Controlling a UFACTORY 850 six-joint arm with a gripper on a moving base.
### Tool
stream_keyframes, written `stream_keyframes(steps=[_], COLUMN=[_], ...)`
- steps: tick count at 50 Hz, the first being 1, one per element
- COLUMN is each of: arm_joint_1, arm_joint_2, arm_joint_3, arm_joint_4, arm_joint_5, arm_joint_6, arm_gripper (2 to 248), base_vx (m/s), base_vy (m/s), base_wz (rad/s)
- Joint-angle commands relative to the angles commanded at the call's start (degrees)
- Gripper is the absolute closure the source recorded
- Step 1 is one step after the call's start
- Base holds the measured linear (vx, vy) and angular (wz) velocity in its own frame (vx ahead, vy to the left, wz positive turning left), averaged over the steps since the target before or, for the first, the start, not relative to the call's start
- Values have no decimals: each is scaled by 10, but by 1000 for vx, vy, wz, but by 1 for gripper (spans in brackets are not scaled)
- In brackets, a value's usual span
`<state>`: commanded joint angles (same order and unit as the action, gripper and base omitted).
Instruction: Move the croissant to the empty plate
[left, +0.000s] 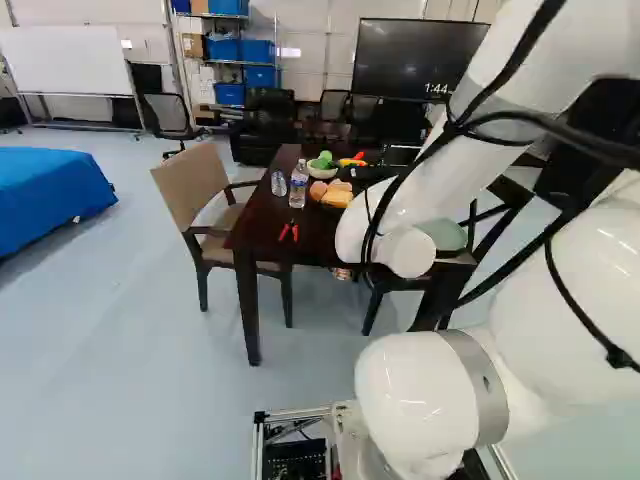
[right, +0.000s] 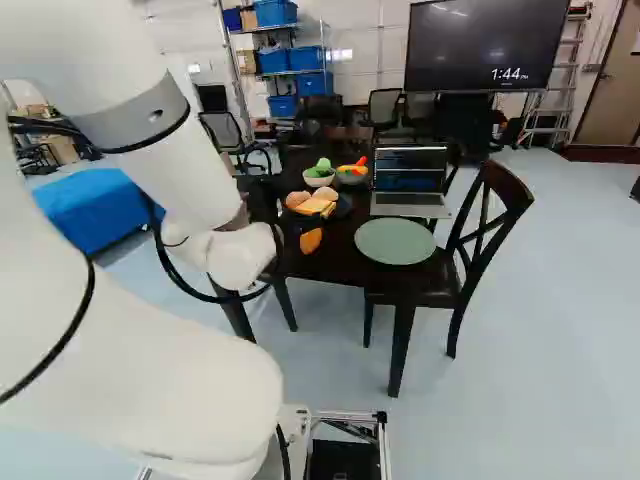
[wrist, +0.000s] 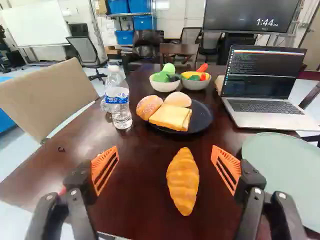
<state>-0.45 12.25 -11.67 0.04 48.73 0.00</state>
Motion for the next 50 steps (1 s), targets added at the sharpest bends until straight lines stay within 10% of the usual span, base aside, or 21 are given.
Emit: stream_keyframes(steps=[50], arm_joint_1=[-2], arm_joint_2=[-78], arm_joint_3=[-145], arm_joint_4=[0], arm_joint_5=[-240], arm_joint_6=[0], arm_gripper=[3], base_vx=[0], base_vy=[0], base_wz=[0])
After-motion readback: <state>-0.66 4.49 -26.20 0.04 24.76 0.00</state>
